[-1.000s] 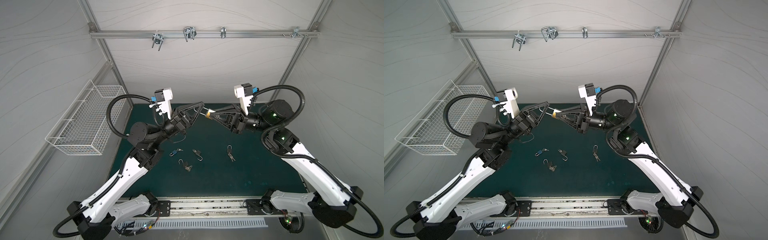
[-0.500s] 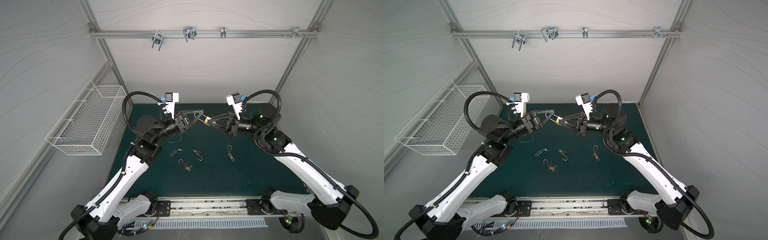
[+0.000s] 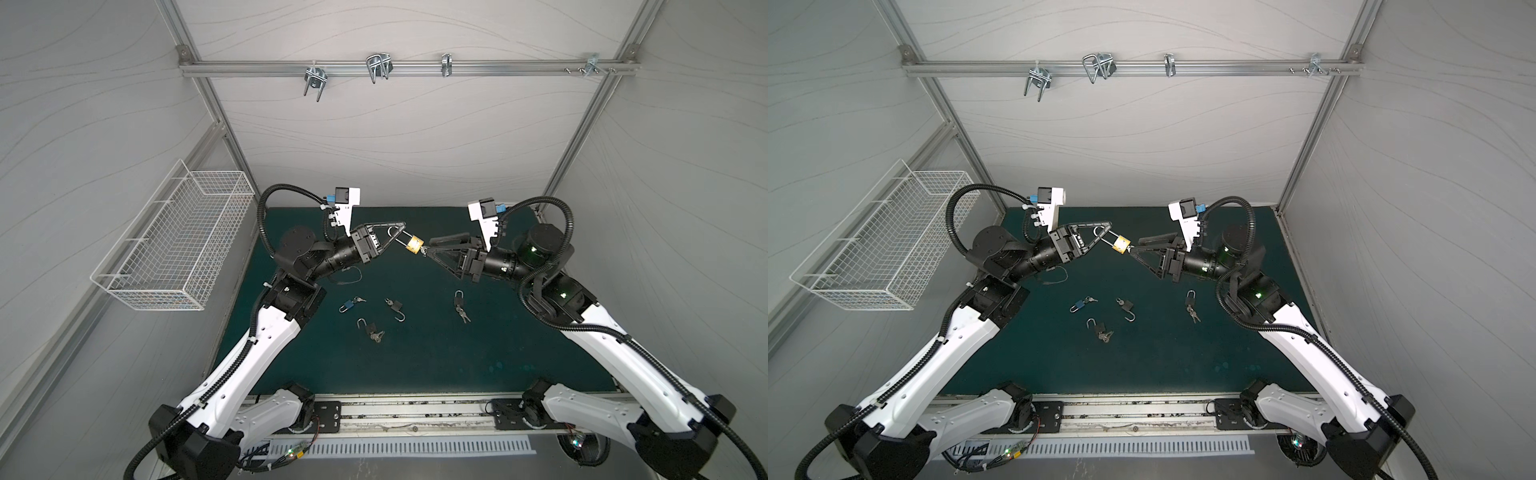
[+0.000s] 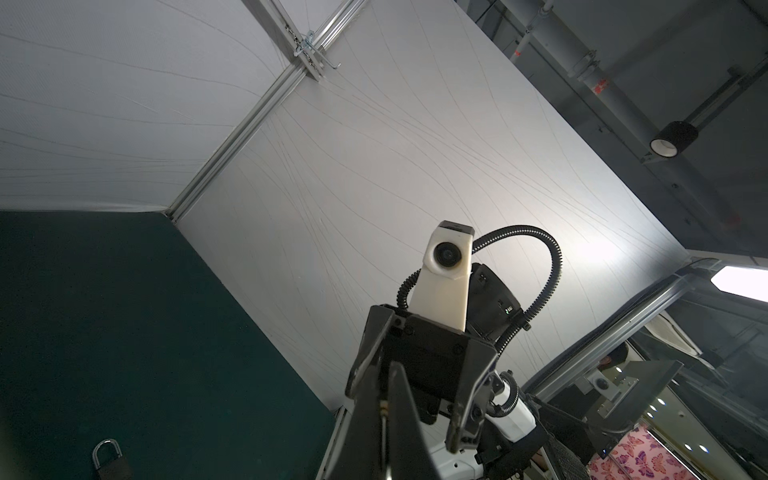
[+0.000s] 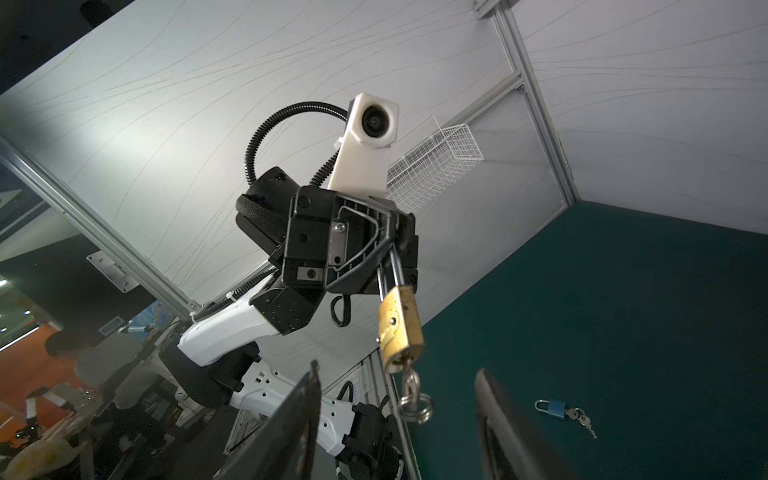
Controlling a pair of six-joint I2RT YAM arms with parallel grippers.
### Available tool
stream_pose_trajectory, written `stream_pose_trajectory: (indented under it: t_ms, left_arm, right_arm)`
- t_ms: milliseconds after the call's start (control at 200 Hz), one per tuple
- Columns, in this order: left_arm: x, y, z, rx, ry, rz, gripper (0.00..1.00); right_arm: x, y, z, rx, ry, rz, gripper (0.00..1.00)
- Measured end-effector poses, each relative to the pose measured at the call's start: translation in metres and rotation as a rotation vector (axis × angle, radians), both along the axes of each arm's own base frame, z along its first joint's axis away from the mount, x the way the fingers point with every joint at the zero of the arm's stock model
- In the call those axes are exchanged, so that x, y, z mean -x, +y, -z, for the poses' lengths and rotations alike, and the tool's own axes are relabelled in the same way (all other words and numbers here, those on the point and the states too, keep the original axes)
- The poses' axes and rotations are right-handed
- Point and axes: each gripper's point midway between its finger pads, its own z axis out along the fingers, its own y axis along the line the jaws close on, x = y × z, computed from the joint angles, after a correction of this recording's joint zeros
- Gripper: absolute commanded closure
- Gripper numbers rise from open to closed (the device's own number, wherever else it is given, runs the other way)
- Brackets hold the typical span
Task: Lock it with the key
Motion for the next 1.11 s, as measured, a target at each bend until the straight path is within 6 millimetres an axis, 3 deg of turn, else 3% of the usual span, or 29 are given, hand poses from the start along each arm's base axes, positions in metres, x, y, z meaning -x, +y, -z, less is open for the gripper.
stream_pose_trajectory:
  t_ms: [760, 920, 1105]
  left_arm:
    - [-0.0012, -0.0013, 0.0025, -0.003, 0.01, 0.007, 1.0]
    - [-0.0014, -0.0002, 0.002, -0.003, 0.008, 0.003, 1.0]
    - [-0.0011, 0.0031, 0.0025, -0.004, 0.007, -0.008, 1.0]
  right_arm:
    - [0.0019, 0.0072, 0.0088, 0.018, 0.063, -0.054, 0.93]
    - [0.0016, 0.0065, 0.0082, 0.014, 0.073, -0.053, 1.0]
    - [0.002, 0.0063, 0.0098, 0.014, 0.074, -0.053, 1.0]
